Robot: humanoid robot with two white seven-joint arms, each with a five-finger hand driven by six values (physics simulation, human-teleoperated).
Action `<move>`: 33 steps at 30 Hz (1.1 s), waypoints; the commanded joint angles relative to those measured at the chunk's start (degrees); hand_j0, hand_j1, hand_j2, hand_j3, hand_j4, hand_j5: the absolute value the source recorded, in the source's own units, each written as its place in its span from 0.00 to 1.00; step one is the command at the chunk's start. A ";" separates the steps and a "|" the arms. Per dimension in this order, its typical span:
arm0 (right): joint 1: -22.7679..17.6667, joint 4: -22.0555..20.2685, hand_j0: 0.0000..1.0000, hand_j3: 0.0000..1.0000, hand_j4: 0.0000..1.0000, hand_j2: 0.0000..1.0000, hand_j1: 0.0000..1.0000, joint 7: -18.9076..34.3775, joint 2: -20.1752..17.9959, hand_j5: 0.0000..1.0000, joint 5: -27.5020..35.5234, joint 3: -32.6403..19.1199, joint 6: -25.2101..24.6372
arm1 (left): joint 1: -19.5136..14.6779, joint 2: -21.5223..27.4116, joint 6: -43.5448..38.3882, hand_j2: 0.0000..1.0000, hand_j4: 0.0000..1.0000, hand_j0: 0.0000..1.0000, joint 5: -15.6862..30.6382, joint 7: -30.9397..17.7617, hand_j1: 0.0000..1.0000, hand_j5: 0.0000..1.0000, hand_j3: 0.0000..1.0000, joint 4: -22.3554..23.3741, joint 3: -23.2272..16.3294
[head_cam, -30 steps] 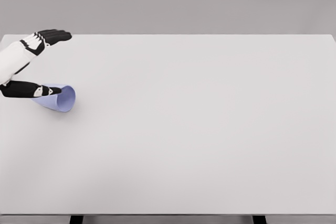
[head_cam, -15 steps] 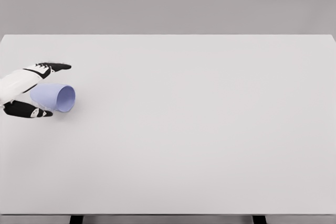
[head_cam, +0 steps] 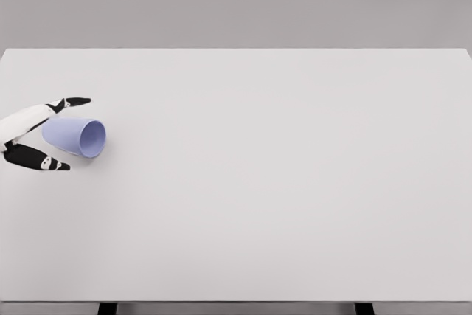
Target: Flip the cup with left arm and place it on the table
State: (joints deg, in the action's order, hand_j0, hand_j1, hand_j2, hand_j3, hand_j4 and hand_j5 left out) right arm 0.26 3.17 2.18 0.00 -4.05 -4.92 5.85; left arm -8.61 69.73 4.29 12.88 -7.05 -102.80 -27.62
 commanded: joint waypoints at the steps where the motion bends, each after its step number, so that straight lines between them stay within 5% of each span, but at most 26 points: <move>1: 0.00 0.08 1.00 1.00 1.00 1.00 1.00 0.01 0.00 1.00 0.01 0.00 0.04 | -0.09 -0.82 -3.24 1.00 1.00 1.00 0.22 -0.07 1.00 1.00 1.00 0.23 0.02; 7: 0.00 0.08 1.00 1.00 1.00 1.00 1.00 -0.07 0.00 1.00 0.01 0.00 0.04 | -2.37 -4.07 -3.41 1.00 1.00 1.00 -2.59 0.02 1.00 1.00 1.00 4.01 0.02; 26: 0.00 0.08 1.00 1.00 1.00 1.00 1.00 0.01 0.00 1.00 0.01 0.00 0.04 | -2.81 -8.64 -5.44 1.00 1.00 1.00 -12.35 0.20 1.00 1.00 1.00 5.94 -0.42; 33: 0.00 -0.01 1.00 1.00 1.00 1.00 1.00 0.01 0.00 1.00 0.01 0.00 -0.05 | -5.89 -10.14 -5.44 1.00 1.00 1.00 -13.49 0.20 1.00 1.00 1.00 7.61 -4.11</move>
State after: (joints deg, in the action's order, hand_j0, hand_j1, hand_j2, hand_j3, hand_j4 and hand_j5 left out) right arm 0.26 3.18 2.19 0.00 -4.05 -4.92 5.85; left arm -14.50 59.80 -1.15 -0.47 -6.88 -95.42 -31.11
